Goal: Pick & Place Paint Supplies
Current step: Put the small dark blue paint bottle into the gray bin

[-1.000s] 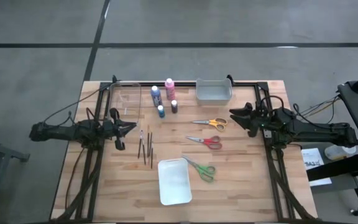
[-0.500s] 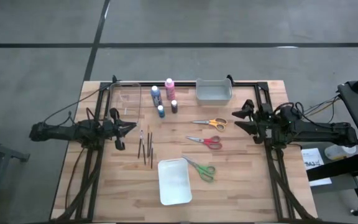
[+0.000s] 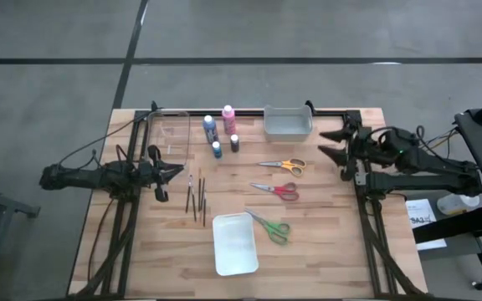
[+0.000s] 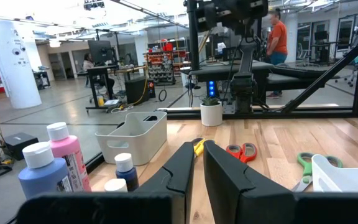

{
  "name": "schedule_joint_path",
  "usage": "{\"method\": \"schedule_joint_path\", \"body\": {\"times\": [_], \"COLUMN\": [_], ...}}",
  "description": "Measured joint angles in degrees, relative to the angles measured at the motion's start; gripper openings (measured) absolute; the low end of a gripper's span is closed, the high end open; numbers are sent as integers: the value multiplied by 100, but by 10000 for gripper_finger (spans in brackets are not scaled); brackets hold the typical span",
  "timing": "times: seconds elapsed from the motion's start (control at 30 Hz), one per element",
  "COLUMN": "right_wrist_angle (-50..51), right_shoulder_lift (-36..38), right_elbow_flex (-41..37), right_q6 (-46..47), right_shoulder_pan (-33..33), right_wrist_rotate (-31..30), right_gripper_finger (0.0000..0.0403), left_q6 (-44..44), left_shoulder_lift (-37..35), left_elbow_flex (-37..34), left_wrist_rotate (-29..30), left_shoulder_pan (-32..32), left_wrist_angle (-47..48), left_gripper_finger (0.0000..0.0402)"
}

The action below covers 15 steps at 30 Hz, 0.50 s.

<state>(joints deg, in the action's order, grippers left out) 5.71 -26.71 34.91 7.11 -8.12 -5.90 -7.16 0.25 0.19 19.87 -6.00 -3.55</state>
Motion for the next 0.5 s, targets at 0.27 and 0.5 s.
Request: {"method": "schedule_joint_path", "body": {"times": [0.27, 0.5], "right_wrist_angle": [97, 166], "right_shoulder_lift": [-508, -1269], "right_elbow_flex": [-42, -218], "right_q6": [479, 823], "right_shoulder_pan": [0, -3], "right_wrist_rotate": [-571, -1908], "right_gripper_finger": [212, 212], "left_q6": [0, 0], "left_shoulder_lift": [0, 0], "left_elbow_flex": [0, 0], "left_wrist_rotate": [-1, 0], "left_shoulder_pan": [0, -2], "left_wrist_angle": [0, 0], "left_gripper_finger": [47, 47]}}
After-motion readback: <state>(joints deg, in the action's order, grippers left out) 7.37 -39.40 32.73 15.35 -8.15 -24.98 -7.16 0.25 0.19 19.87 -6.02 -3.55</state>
